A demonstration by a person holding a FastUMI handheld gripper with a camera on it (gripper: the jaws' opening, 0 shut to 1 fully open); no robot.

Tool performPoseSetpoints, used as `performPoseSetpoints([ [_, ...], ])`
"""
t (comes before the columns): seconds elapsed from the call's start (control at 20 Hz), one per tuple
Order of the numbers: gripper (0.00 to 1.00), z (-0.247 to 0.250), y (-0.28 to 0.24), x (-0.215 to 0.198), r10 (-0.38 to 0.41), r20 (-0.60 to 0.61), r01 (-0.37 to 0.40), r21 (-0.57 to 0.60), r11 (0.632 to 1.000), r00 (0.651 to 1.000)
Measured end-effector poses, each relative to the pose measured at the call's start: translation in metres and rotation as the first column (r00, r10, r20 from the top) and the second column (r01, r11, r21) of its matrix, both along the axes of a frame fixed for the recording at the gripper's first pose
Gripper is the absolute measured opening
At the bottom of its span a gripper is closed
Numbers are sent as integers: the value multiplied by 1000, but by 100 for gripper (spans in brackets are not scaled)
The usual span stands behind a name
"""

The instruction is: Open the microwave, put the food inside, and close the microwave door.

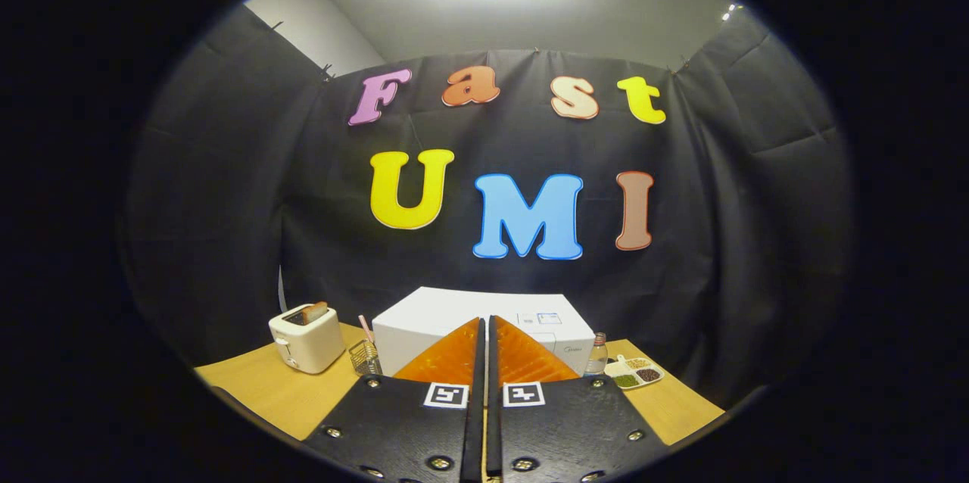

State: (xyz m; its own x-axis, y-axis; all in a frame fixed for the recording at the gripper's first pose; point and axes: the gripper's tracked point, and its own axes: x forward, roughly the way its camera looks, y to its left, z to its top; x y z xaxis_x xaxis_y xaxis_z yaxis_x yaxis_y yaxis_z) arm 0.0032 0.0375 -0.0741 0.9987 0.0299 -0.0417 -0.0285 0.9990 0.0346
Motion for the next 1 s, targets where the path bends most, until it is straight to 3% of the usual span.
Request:
performPoseSetpoints([
  [0.15, 4, 34, -10, -19, -54, 56, 54, -6, 999, 997],
  [0.2, 12, 41, -16, -22, -84, 66, 85, -10, 996, 994],
  [0.3, 42, 49, -23, -24, -125, 77, 126, -8, 992, 989],
  [0.35, 51, 50, -21, -23, -116, 71, 117, -2, 993, 991],
  [0.4, 70, 52, -19, -23, -105, 65, 105, 3, 994, 992],
  [0.5, 95, 52, -25, -16, -111, 58, 111, 11, 994, 992],
  [0.75, 98, 32, -20, -1, -100, -1, 100, 12, 995, 995],
  [1.0, 98, 29, -22, 6, -115, 16, 115, -1, 993, 993],
])
